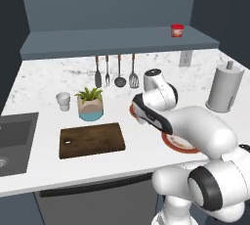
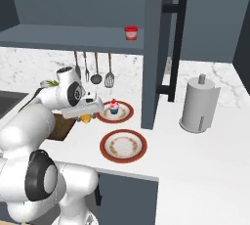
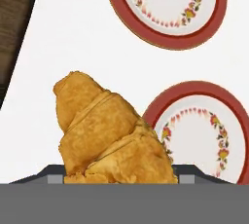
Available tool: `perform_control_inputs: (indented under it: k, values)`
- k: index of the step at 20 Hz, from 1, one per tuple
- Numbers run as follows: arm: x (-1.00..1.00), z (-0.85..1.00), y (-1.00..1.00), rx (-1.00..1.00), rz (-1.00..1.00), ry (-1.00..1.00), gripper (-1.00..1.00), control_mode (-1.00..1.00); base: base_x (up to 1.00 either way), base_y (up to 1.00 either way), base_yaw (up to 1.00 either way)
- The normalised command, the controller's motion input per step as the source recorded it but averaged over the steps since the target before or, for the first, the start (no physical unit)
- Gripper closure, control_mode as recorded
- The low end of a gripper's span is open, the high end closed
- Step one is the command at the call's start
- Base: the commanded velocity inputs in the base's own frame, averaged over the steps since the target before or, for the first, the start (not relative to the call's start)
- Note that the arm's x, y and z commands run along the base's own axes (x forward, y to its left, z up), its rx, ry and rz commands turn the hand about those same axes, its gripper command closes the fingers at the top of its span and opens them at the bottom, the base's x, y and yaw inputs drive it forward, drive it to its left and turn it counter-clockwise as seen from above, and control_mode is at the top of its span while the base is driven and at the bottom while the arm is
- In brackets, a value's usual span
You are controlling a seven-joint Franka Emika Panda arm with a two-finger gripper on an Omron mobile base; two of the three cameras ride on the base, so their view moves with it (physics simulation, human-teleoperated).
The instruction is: From the different types of pastries on the counter, select a croissant and place it on the cutting board. Then retrieve a jar of jam from the cabinet and place it alongside the croissant on the cutting board.
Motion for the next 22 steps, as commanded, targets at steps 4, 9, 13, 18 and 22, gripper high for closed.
perform_control_inputs:
  k: [4, 9, 13, 18, 22]
  values:
    - [0.07, 0.0, 0.86, 0.0, 0.0, -0.05, 1.0, -1.0, 0.0, 0.0, 0.0]
    - [0.01, -0.05, 0.75, 0.11, 0.0, -0.09, 1.0, -1.0, 0.0, 0.0, 0.0]
    - [0.15, -0.21, 0.53, 0.16, 0.0, -0.07, 1.0, -1.0, 0.0, 0.0, 0.0]
    - [0.27, -0.45, 0.47, 0.2, 0.0, -0.06, 1.0, -1.0, 0.0, 0.0, 0.0]
    - [0.37, -0.23, 0.46, 0.12, 0.0, -0.07, 1.0, -1.0, 0.0, 0.0, 0.0]
